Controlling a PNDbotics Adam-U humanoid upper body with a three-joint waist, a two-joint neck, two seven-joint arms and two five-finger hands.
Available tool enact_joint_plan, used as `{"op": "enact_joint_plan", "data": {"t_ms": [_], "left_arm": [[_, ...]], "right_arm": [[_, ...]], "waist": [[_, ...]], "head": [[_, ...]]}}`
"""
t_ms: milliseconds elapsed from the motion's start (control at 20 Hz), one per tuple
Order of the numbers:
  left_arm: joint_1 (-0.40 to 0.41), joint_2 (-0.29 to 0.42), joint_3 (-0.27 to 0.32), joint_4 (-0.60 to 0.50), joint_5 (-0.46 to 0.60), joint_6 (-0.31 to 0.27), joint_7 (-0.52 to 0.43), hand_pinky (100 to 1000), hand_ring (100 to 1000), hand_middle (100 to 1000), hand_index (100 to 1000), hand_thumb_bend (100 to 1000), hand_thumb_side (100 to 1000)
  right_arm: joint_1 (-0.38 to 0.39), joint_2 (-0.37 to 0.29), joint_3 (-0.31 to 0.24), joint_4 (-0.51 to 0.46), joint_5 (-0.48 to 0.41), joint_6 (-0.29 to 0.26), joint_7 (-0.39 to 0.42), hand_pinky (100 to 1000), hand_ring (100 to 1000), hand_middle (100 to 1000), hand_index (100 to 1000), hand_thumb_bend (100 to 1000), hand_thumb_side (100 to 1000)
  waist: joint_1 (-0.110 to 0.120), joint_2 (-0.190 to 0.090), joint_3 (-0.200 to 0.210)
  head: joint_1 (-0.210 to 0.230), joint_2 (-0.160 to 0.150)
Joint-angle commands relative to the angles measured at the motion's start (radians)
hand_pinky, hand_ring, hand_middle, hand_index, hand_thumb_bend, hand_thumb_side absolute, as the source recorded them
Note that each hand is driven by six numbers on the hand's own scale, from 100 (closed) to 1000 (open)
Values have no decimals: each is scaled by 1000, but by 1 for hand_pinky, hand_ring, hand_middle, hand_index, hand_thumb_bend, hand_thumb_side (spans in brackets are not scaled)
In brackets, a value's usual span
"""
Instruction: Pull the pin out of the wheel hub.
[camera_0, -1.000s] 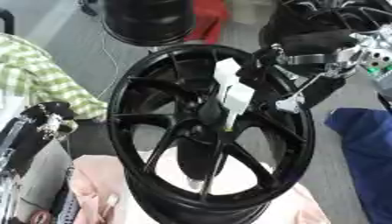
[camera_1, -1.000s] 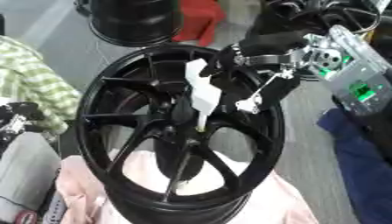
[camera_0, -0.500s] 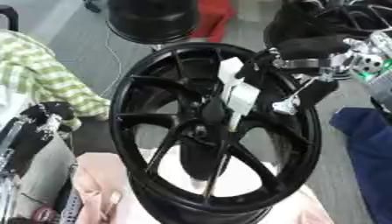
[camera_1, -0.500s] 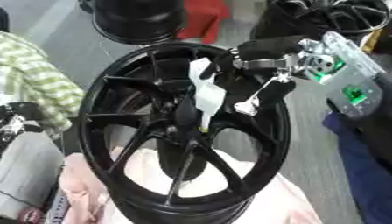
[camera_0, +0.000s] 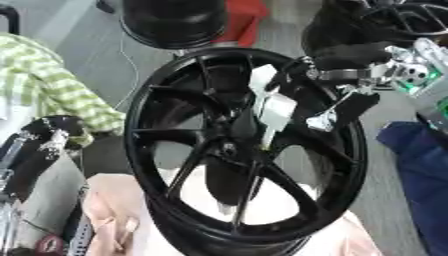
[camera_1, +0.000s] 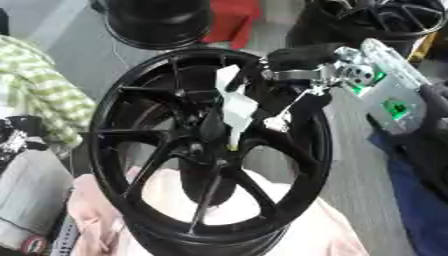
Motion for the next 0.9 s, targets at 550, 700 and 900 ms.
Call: {"op": "enact_joint_plan", "data": {"t_ms": [550, 700, 900], "left_arm": [[-15, 24, -6, -25, 3, -3, -5, 652, 732, 626, 733, 126, 533], [-16, 24, -6, -25, 3, -3, -6, 652, 732, 627, 733, 126, 533], [-18, 24, -7, -25, 3, -4, -6, 652, 733, 627, 733, 126, 533]], "right_arm": [[-30, 3, 7, -13, -9, -88, 97, 746, 689, 833, 920, 100, 299], [-31, 8, 11, -13, -11, -88, 105, 745, 689, 831, 919, 100, 294], [-30, 12, 16, -9, -3, -91, 118, 749, 692, 827, 917, 100, 280]], "waist": [[7, -8, 5], [7, -8, 7], [7, -7, 10]], "head": [[-6, -5], [-7, -6], [-8, -6]]}}
